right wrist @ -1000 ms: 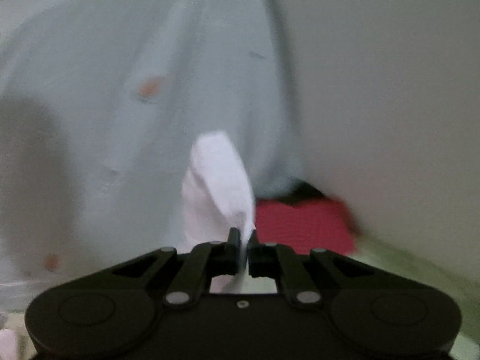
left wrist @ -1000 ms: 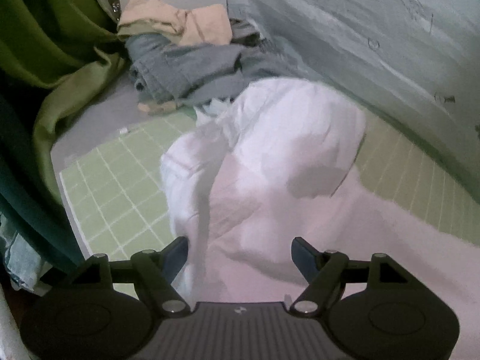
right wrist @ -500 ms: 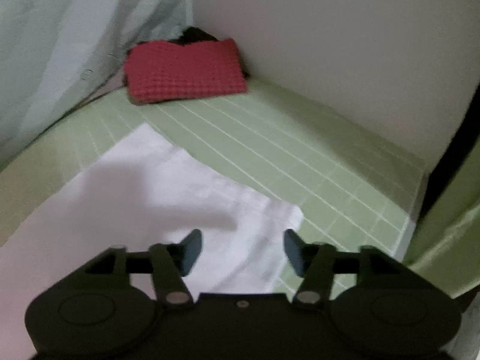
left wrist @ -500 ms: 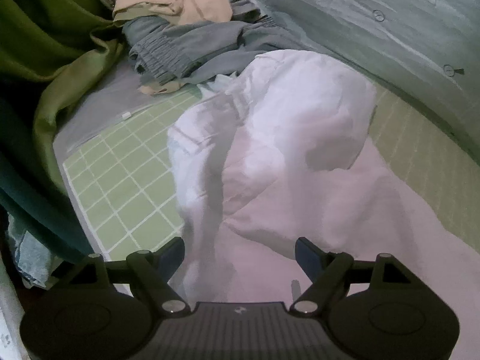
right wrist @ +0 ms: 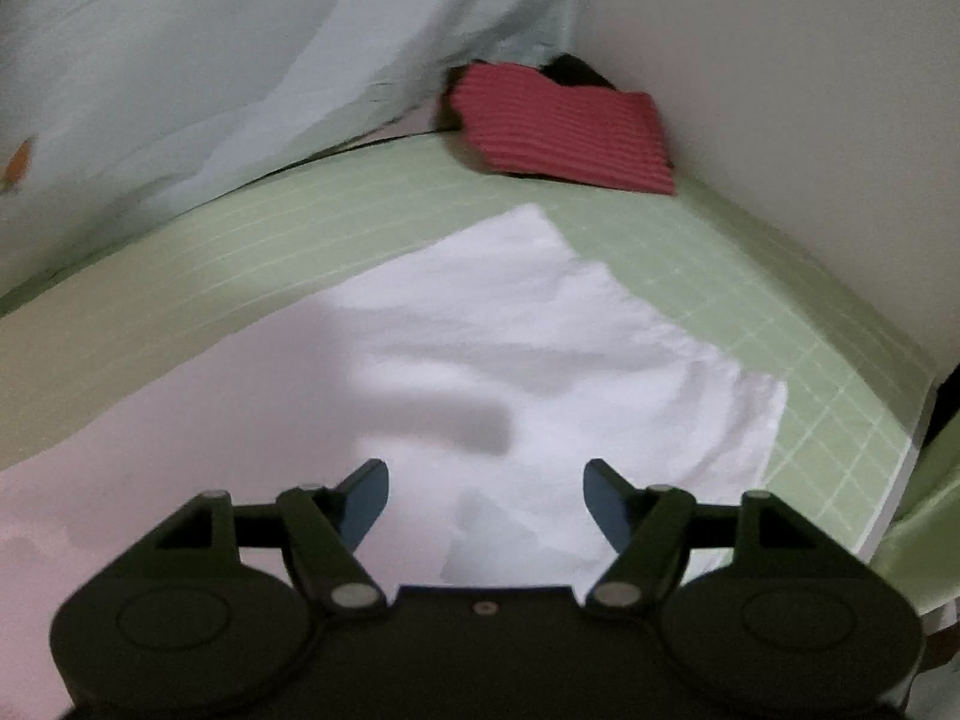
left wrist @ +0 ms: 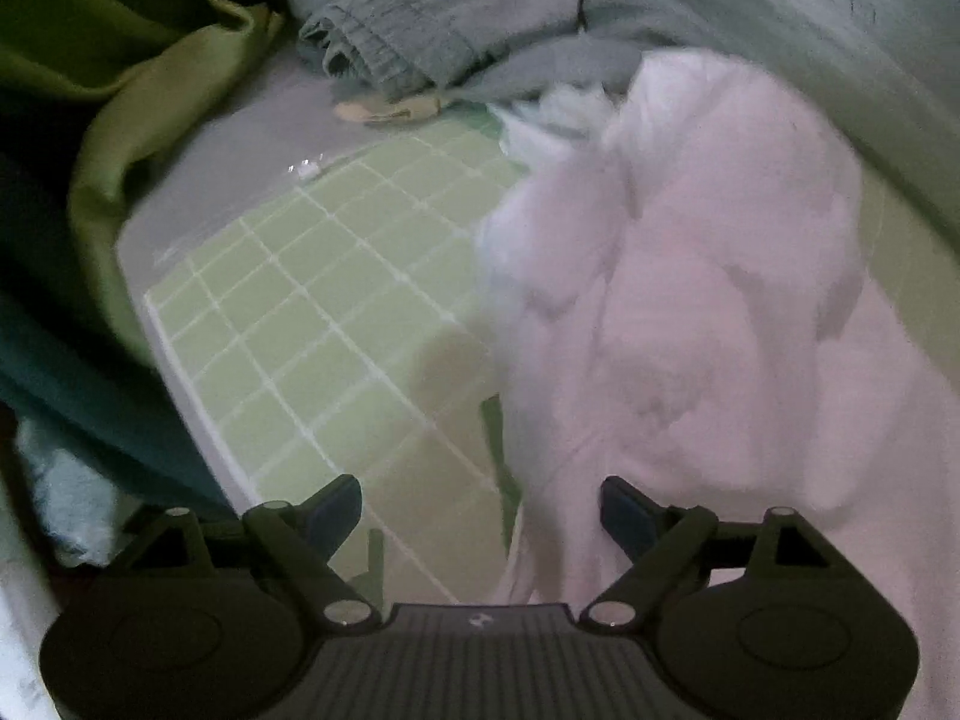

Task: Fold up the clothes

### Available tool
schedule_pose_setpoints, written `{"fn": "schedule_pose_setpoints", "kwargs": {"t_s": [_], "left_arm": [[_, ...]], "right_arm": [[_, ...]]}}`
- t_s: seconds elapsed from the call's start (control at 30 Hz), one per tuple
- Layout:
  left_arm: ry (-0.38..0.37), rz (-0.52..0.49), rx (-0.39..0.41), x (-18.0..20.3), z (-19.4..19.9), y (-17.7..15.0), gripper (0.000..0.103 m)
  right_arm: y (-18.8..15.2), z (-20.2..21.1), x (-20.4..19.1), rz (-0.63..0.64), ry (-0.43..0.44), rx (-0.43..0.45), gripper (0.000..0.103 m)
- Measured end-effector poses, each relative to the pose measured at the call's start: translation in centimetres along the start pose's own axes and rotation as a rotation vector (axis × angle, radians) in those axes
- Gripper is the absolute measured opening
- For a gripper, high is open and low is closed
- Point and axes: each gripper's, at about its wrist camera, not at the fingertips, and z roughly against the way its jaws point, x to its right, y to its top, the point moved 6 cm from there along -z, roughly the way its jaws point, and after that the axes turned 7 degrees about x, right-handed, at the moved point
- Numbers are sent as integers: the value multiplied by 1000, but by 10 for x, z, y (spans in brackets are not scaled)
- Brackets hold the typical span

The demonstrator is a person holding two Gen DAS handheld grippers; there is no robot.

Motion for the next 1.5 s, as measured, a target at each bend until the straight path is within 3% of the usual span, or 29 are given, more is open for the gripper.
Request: {"fn": "schedule_pose_setpoints", "kwargs": {"t_s": [0.17,0.33,0.5,0.73,0.87,0.9,1.0,1.03,1.07,1.1,1.17,1.33,1.4,1.5], "left_arm": [[-160,-9,136,-25,15,67,87],[-150,-132,205,-24,-10,124,87],[-197,-269,254,-10,-36,166,86],[-344,-504,222,39,-90,190,85],[-367,-558,188,65,-130,200,83],[-368,-562,172,70,-141,204,80],[-352,-570,125,81,-171,215,59],[-353,-570,120,83,-178,220,45],[-352,-564,123,83,-183,225,19],[-352,-557,127,84,-188,231,13],[-318,-520,178,77,-190,250,9],[-115,-402,386,32,-195,326,8],[-99,-350,427,10,-198,354,8],[-50,-378,496,-5,-199,378,8]], "right_arm": [[-19,24,-64,36,24,-5,74],[-34,30,-133,47,47,-22,76],[-46,31,-196,43,66,-36,78],[-62,32,-283,40,83,-55,79],[-55,19,-307,54,37,-57,79],[-53,17,-310,57,25,-57,79],[-51,13,-319,77,-11,-62,79],[-51,13,-321,87,-20,-67,79],[-52,13,-322,95,-26,-68,79],[-51,13,-322,102,-31,-68,79],[-51,13,-324,116,-40,-69,79],[-50,12,-328,151,-64,-69,79],[-49,12,-331,156,-64,-67,79],[-48,13,-336,171,-60,-62,79]]}}
